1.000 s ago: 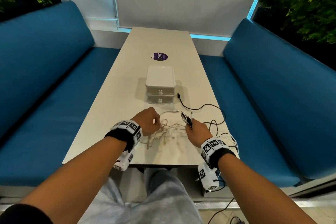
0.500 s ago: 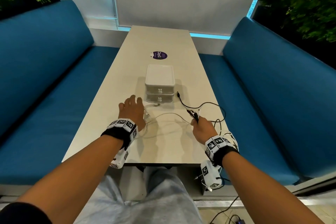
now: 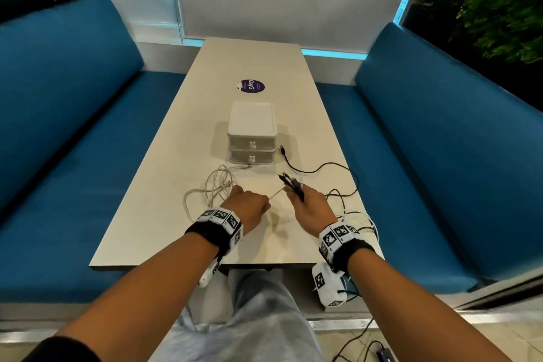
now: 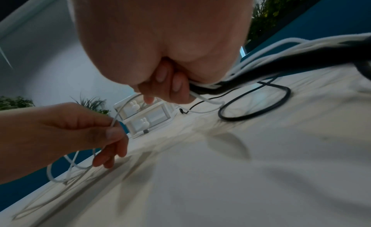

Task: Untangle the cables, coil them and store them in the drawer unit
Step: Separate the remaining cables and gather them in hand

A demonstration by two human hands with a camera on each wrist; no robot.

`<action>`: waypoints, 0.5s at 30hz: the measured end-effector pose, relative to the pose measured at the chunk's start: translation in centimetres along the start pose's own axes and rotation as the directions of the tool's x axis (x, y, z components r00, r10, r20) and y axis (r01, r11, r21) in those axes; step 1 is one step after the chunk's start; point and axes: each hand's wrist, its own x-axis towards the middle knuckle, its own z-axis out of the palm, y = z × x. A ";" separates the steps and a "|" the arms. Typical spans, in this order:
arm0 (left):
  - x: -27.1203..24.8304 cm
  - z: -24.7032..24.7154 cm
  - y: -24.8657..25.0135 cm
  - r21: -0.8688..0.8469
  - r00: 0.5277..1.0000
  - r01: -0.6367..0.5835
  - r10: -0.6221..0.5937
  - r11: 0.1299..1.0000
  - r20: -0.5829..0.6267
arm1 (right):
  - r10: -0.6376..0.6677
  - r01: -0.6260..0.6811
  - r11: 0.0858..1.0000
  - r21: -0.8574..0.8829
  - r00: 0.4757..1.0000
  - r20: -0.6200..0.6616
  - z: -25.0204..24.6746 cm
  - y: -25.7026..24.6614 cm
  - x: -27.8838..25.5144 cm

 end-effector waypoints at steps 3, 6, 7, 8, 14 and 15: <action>-0.1 0.2 0.7 -0.012 1.000 0.000 0.000 1.000 -0.008 | -0.085 0.085 0.996 -0.016 0.996 0.008 0.7 -0.8 -0.4; -0.4 0.1 0.6 0.037 0.997 0.069 -0.068 0.997 -0.022 | -0.082 0.082 0.997 0.001 0.997 0.013 1.0 -1.2 -0.6; -0.4 0.1 0.3 0.027 0.994 0.110 -0.109 0.994 -0.032 | -0.067 0.066 0.998 0.011 0.998 0.022 0.9 -1.2 -0.6; -0.4 0.0 0.0 0.010 0.990 0.140 -0.140 0.990 -0.031 | -0.061 0.061 0.998 0.019 0.998 0.027 0.9 -1.2 -0.6; -0.4 0.3 0.7 -0.059 0.999 -0.030 0.031 0.998 0.008 | -0.107 0.112 0.992 -0.060 0.991 0.078 1.0 -1.2 -0.6; -0.4 0.3 1.0 -0.064 0.999 -0.033 0.033 0.997 -0.002 | -0.088 0.100 0.990 -0.104 0.990 0.112 0.9 -1.1 -0.5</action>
